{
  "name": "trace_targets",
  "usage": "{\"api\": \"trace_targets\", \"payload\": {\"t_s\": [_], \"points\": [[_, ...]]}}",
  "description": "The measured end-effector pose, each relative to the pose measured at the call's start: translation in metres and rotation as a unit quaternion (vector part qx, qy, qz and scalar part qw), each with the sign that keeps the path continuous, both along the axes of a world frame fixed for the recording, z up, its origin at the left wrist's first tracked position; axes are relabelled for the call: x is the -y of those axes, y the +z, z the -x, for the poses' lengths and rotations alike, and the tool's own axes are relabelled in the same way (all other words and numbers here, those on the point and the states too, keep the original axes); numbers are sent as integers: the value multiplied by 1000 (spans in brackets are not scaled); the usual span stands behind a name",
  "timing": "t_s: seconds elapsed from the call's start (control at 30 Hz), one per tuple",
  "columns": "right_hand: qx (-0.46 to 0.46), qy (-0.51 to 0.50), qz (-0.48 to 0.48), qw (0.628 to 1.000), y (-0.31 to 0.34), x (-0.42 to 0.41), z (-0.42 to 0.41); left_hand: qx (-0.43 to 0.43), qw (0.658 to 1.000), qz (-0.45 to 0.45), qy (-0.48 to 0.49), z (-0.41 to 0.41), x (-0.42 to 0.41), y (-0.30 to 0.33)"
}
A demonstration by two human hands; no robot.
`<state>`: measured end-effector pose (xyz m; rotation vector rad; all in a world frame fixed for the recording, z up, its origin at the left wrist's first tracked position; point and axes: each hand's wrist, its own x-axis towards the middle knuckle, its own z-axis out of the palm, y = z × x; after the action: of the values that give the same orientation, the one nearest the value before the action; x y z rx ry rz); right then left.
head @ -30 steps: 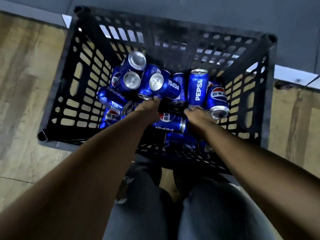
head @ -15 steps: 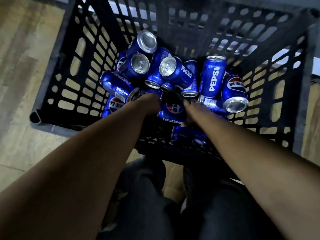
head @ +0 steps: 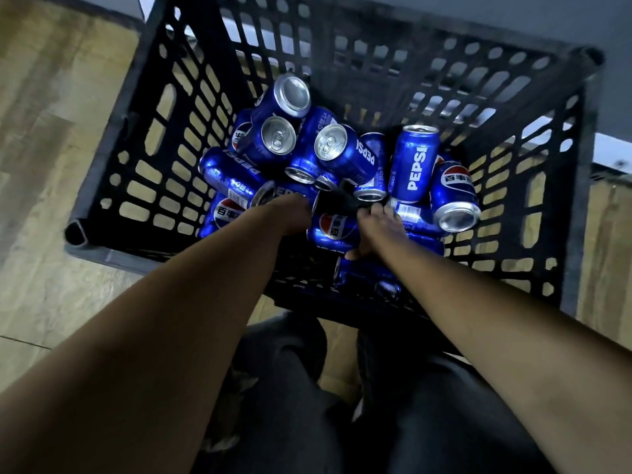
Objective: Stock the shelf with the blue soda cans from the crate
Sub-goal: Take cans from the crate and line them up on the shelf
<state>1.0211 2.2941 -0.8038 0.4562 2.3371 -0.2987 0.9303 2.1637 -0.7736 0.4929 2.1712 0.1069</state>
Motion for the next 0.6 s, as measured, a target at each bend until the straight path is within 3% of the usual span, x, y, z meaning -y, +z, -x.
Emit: {"api": "trace_targets", "payload": {"t_s": [0.13,0.27,0.4,0.6], "points": [[26,-55,61,996,17,10,2,23,999,-18,27,-2,-4,5],[-20,-62,36,997,47,21,3,29,990,-68,119,-3,-4,20],[-65,-94,-4,993,98,26,1,65,947,-138,284,-10,3,54],[-66,-113,-28,991,194,25,-3,143,910,-147,360,-28,6,134]]}}
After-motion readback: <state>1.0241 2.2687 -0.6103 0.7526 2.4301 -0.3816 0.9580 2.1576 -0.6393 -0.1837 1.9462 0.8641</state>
